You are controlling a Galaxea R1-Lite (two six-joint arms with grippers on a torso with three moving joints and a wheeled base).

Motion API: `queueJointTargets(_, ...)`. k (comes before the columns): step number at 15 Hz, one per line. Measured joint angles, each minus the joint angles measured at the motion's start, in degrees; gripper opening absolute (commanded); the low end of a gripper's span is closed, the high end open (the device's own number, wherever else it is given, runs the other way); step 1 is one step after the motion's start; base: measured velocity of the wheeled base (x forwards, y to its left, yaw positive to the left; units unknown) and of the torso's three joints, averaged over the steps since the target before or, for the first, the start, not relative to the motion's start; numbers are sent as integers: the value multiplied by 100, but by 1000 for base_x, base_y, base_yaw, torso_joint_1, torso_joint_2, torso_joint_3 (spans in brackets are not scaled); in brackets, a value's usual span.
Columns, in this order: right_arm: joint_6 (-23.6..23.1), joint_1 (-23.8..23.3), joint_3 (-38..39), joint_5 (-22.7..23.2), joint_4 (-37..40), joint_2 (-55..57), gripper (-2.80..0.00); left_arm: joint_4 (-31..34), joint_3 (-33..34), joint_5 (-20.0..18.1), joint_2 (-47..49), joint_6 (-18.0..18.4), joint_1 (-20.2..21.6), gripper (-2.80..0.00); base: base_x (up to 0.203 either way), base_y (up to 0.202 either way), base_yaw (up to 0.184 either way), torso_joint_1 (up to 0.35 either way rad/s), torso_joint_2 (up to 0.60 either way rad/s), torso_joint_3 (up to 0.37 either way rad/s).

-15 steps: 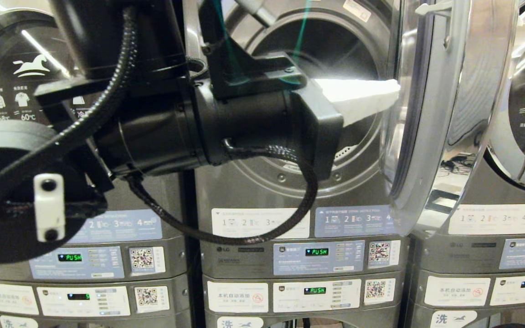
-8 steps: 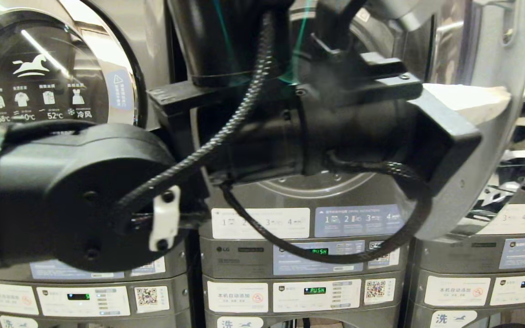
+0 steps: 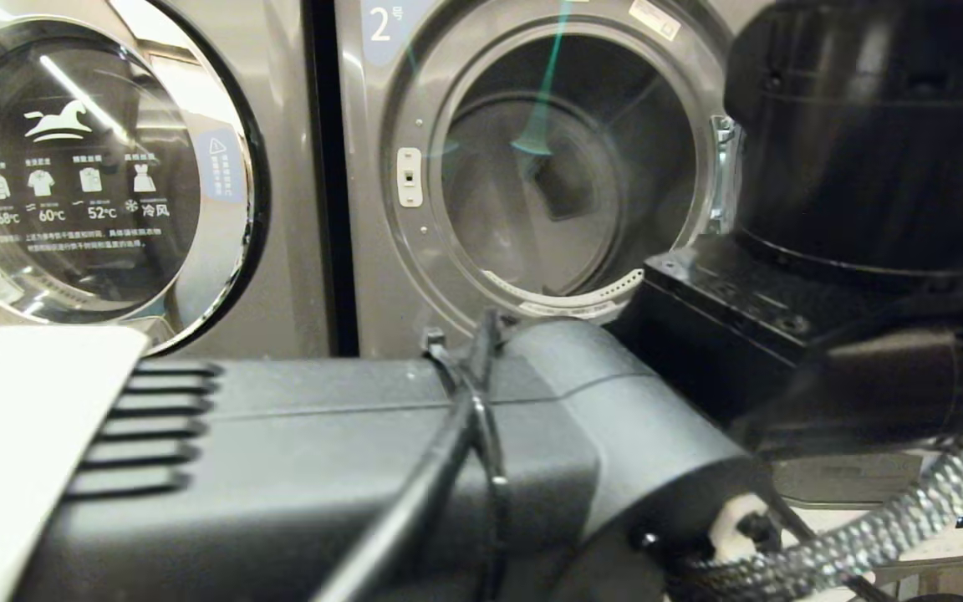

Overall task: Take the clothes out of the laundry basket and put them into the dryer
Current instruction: Open the dryer

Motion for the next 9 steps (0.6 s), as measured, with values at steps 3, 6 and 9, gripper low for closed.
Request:
queueJointTargets(3, 2, 0, 0, 0, 0, 0, -280, 44, -52, 169, 61, 24, 244, -280, 0, 0, 0, 0, 0, 0)
queueJointTargets(6, 4, 0, 0, 0, 0, 0, -280, 44, 210, 169, -129, 107, 872, -280, 0, 0, 0, 0, 0, 0)
queueJointTargets(9, 3, 0, 0, 1, 0, 0, -280, 29, 1104, 43, -638, 177, 1816, -280, 0, 0, 0, 0, 0, 0)
